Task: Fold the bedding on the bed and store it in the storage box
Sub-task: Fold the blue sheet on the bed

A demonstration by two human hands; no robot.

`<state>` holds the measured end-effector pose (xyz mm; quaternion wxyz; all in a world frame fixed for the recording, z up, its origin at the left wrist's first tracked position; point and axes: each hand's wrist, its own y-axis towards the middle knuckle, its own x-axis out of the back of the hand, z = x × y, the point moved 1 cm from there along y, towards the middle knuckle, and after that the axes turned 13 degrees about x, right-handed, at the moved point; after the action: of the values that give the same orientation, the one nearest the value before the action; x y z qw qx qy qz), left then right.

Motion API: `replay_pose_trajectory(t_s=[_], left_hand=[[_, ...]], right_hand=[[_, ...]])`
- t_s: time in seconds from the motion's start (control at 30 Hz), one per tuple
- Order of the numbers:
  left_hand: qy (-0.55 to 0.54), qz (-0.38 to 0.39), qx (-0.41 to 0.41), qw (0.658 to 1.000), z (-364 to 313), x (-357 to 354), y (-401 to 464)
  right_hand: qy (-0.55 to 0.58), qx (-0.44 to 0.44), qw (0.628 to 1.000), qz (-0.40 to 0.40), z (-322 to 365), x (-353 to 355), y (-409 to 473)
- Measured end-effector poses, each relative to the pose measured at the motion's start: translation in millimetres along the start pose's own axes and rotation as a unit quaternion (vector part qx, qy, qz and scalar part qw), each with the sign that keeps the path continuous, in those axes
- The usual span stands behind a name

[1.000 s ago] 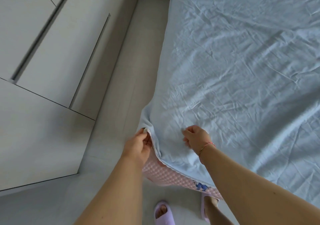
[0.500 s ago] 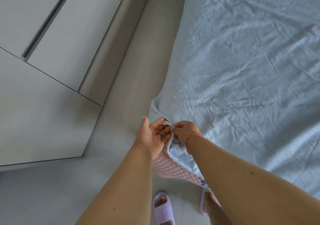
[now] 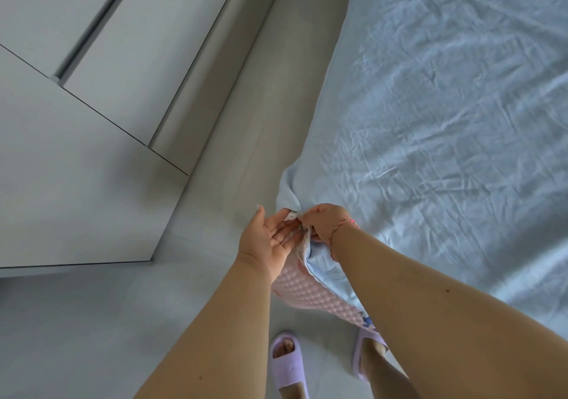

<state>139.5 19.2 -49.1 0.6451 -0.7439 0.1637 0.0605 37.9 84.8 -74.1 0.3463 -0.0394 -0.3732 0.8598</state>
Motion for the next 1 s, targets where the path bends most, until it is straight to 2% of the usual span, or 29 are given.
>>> replay_pose_trajectory(t_s=[0.17, 0.23, 0.27, 0.3, 0.37, 0.47, 0.53, 0.57, 0.6, 0.67, 0.7, 0.77, 0.9, 1.0], left_hand=[[0.015, -0.007, -0.024, 1.0, 2.1, -1.0, 0.8], [0.016, -0.018, -0.038, 0.999, -0.7, 3.1, 0.8], [0.021, -0.037, -0.051, 0.998, -4.8, 8.4, 0.7], [0.021, -0.063, -0.058, 0.996, -8.2, 14.9, 1.1], [0.029, -0.128, -0.056, 0.99, -15.6, 38.4, 4.9], [0.111, -0.301, -0.017, 0.947, -29.9, 71.0, 17.9], [0.17, -0.357, -0.022, 0.918, -37.0, 67.9, 27.3], [0.167, -0.351, -0.038, 0.921, -36.5, 55.9, 22.4], [0.109, -0.306, -0.044, 0.945, -34.4, 38.8, 14.6], [0.058, -0.174, -0.047, 0.982, -32.3, 9.7, 11.9], [0.036, -0.114, -0.039, 0.992, -32.3, -4.6, 12.1], [-0.019, -0.044, -0.032, 0.998, -36.8, -27.7, 15.7], [-0.08, -0.034, -0.014, 0.996, -58.8, -45.6, 34.2], [-0.055, -0.057, -0.011, 0.997, -67.6, -58.0, 38.1]], right_hand=[[-0.003, -0.013, 1.0, -0.01, 15.0, -3.1, 6.5], [-0.025, 0.023, 0.999, -0.014, 20.2, 2.1, 6.3], [0.035, 0.023, 0.999, -0.034, 21.4, 4.3, 8.9], [0.113, 0.015, 0.993, -0.045, 20.7, 5.4, 13.3], [0.183, 0.019, 0.979, -0.093, 21.0, 13.7, 17.5], [0.19, 0.046, 0.976, -0.097, 24.8, 25.6, 21.7], [0.182, 0.066, 0.977, -0.089, 30.9, 27.6, 22.5], [0.176, 0.073, 0.978, -0.08, 34.2, 28.0, 20.8], [0.158, 0.084, 0.981, -0.069, 36.0, 26.8, 18.9], [0.122, 0.115, 0.985, -0.03, 40.2, 24.0, 12.3], [0.109, 0.13, 0.985, -0.012, 41.6, 23.1, 6.6], [0.085, 0.146, 0.986, 0.014, 41.2, 23.5, -7.7], [0.078, 0.144, 0.984, 0.065, 26.4, 31.5, -23.5], [0.047, 0.15, 0.983, 0.093, 18.7, 39.0, -25.6]])
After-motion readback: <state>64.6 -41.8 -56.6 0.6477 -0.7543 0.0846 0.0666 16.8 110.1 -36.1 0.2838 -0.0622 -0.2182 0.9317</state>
